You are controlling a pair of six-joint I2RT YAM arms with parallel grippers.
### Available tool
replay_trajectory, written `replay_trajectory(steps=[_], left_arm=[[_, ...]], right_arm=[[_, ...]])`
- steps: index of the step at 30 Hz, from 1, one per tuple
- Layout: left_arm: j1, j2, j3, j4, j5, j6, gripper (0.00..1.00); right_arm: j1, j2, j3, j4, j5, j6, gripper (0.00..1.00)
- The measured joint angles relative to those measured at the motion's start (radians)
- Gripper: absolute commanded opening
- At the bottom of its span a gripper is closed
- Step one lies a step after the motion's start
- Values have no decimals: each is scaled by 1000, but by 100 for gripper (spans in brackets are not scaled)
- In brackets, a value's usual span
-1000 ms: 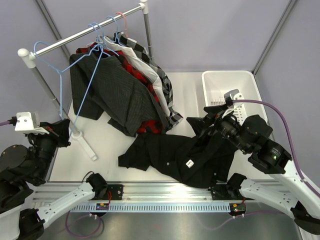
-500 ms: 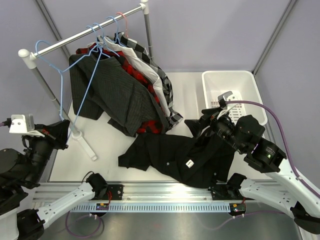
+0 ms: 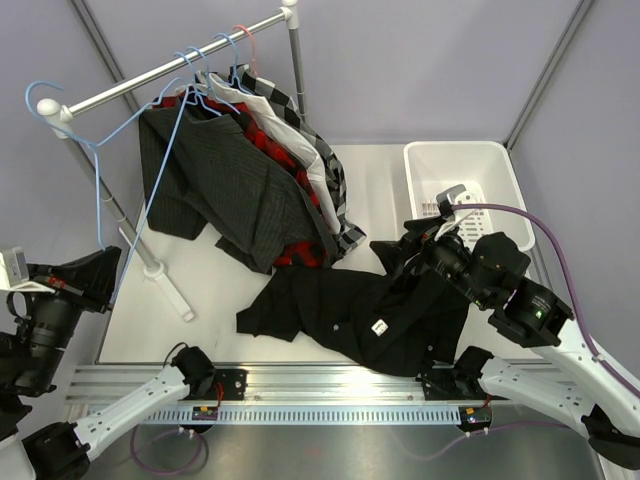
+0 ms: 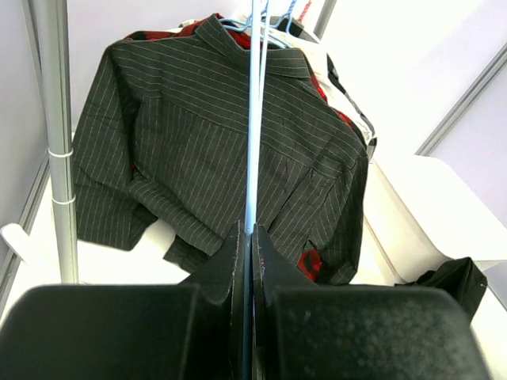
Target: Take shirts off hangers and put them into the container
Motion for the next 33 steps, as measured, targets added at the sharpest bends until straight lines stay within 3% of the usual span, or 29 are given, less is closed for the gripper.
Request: replay_trajectory(steps=[15,25,33], left_arm=[[0,53,-56,-107,-253,-19,0],[1,341,-23,-108,-453,-8,0],[9,481,-16,-101,-500,-19,0]], right_arm=[[0,-4,-16,0,0,1,99],[0,4,-35,7,-2,3,99],[0,-7,-56,8,-3,9,99]])
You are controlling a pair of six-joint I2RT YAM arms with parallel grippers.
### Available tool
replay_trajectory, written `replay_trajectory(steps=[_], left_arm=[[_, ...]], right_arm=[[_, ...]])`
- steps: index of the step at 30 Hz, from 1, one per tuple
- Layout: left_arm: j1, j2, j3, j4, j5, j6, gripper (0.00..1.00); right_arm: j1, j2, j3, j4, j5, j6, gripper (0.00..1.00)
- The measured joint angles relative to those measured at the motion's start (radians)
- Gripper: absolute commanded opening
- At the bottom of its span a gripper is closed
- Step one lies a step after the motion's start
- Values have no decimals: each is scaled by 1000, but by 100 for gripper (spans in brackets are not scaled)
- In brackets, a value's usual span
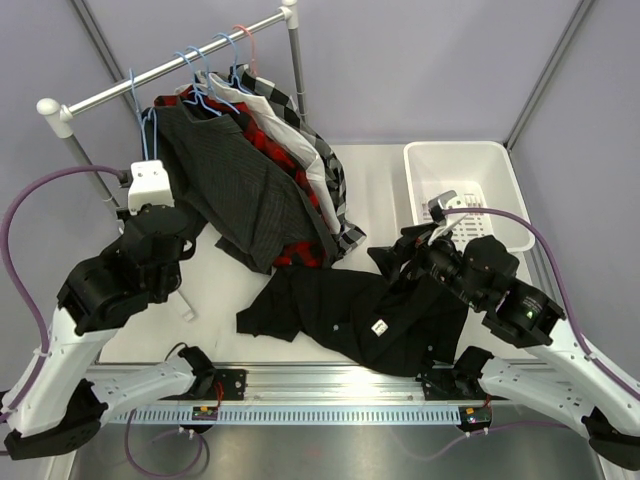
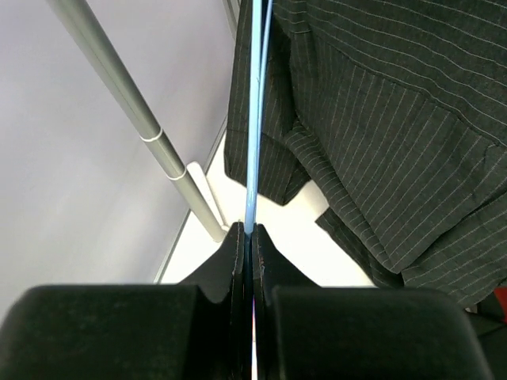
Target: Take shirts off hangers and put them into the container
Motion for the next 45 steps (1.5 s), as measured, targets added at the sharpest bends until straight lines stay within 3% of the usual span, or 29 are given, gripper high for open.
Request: replay_trajectory(steps=[11,19,23,27,29,31,32,34,35,45], left_arm=[[201,66,-21,68,89,-25,0],[254,80,-57,101,129,-61,0],[260,54,-116,110,156,-81,20],[261,23,-150,104,206,-92,49],[261,2,-151,105,236,-97,56],[261,-24,-150,103,264,-98,69],[261,-34,-146,103,280,-97,86],[261,-54,-129,101,317,-97,90],[262,-60,-117,102,335,-92,99],[264,-87,26,140,632,-18,99]], right_arm=[[0,-58,-27,-7,1,3,99],[0,-79,-37,-22,2,19,100],[0,-79,-40,-33,4,29,99],[0,-71,-52,-49,13,40,100],[0,-58,-60,-64,19,46,99],[0,-34,-65,-80,27,50,99],[0,0,-71,-92,30,56,100],[0,22,-75,-93,30,60,99],[0,38,-80,-94,30,64,99],[25,333,-106,-107,38,131,99]])
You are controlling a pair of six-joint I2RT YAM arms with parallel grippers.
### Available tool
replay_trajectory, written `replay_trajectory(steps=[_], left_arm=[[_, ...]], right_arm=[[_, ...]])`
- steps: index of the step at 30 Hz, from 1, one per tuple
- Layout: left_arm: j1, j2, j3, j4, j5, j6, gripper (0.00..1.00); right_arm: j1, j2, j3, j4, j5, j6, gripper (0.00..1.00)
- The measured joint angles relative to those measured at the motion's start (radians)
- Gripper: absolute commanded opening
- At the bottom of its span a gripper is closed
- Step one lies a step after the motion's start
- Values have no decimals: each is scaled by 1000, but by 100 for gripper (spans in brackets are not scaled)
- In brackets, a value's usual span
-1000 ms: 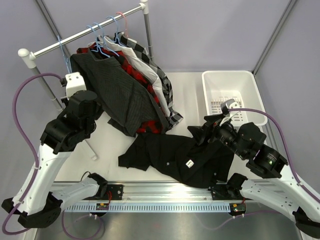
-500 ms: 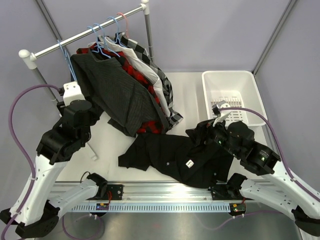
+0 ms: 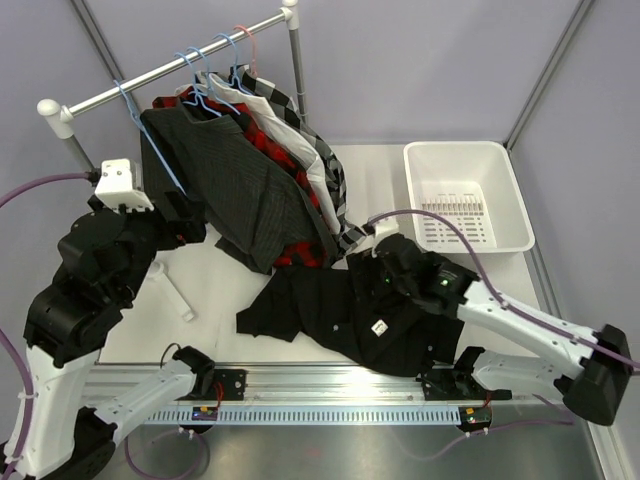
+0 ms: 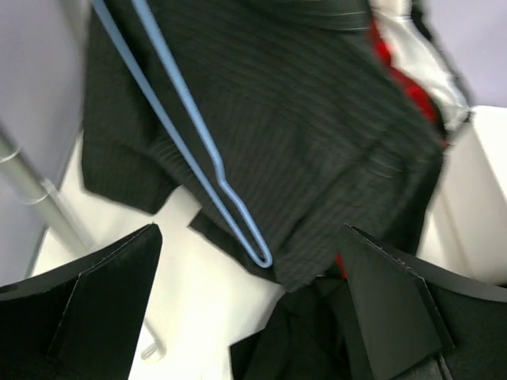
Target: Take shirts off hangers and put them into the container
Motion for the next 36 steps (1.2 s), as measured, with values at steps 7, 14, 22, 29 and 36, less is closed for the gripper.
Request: replay_trajectory(steps=[7,14,22,29,36], left_arm=[[0,-17,-44,136,203,89,99],[0,-106,-269,336,329,172,99],[0,-266,-530,561,383,222,99],[0,-353,-671,697,384,235,99],[0,-368,-727,735,381,240,99]], right_arm=[[45,205,-2,-11,30,103,100],[45,411,-2,-21,12,156,99],[45,562,38,-49,-44,169,88],[45,604,79,-66,-72,183,15],[45,528,45,-109,-79,210,0]])
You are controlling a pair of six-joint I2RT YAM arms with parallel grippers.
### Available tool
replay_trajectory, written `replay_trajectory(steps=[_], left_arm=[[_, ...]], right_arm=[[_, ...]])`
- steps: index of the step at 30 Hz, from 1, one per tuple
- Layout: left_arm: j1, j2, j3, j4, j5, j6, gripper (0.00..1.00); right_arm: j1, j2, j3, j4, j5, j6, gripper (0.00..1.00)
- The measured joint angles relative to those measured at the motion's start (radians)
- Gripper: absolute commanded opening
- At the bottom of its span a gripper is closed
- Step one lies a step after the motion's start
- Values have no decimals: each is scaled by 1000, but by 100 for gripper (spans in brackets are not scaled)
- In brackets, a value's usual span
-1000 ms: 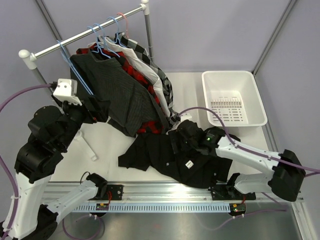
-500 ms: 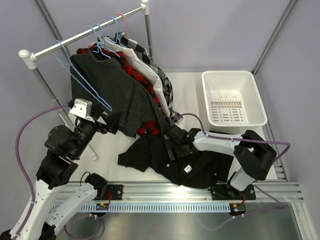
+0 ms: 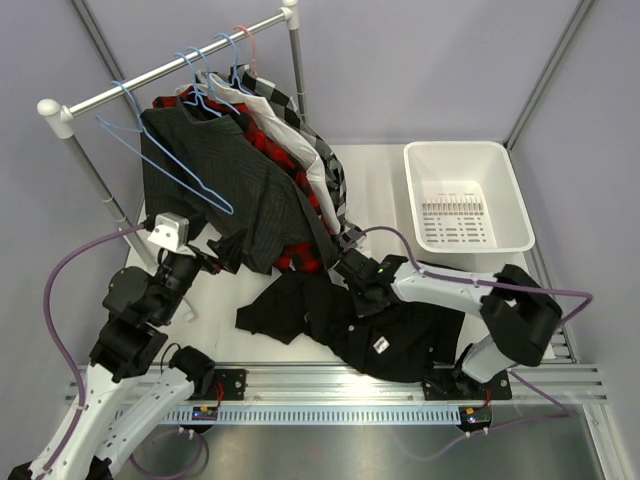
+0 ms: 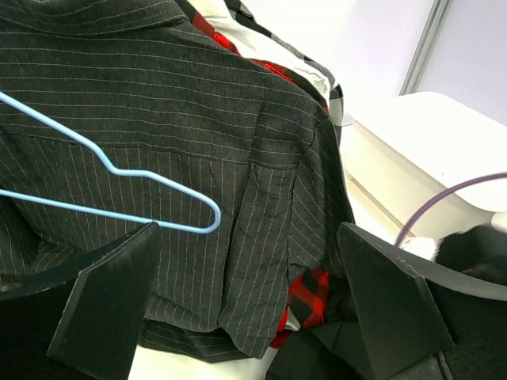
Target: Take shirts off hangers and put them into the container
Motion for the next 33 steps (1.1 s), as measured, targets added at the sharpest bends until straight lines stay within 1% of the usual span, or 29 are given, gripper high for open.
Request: replay_trajectory(steps=[2,5,8,12,15,17,22,24,26,28,30,33], left_arm=[[0,-5,-6,3,-3,2,99],[1,-18,-11,8,-6,6,99],[1,-32,-15,23,-11,7,99],[1,-38,-19,31,-18,8,99],[1,-38,-24,37,-22,8,99],[1,-38,-24,38,-23,8,99],[2,-38,-24,40,-26,8,99],[2,-38,-24,40,-26,8,99],[3,-38,-25,40,-26,8,99],[3,-38,-26,40,-27,8,99],[3,-38,-28,42,-26,8,99],[3,-38,-32,43,-26,8,99]], right_arm=[[0,-78,12,-79,35,-1,0],[-7,-221,133,-224,101,-12,0],[-63,-324,353,-312,159,-45,0],[-210,-385,655,-361,237,-111,0],[-329,-372,885,-394,282,-175,0],[-378,-330,1063,-409,312,-221,0],[-425,-177,1514,-397,361,-340,0],[-433,-126,1637,-324,398,-410,0],[-436,-122,1643,-235,442,-485,0],[-452,-141,1582,-98,478,-571,0],[-487,-143,1539,9,496,-636,0],[-574,-102,1528,142,491,-701,0]])
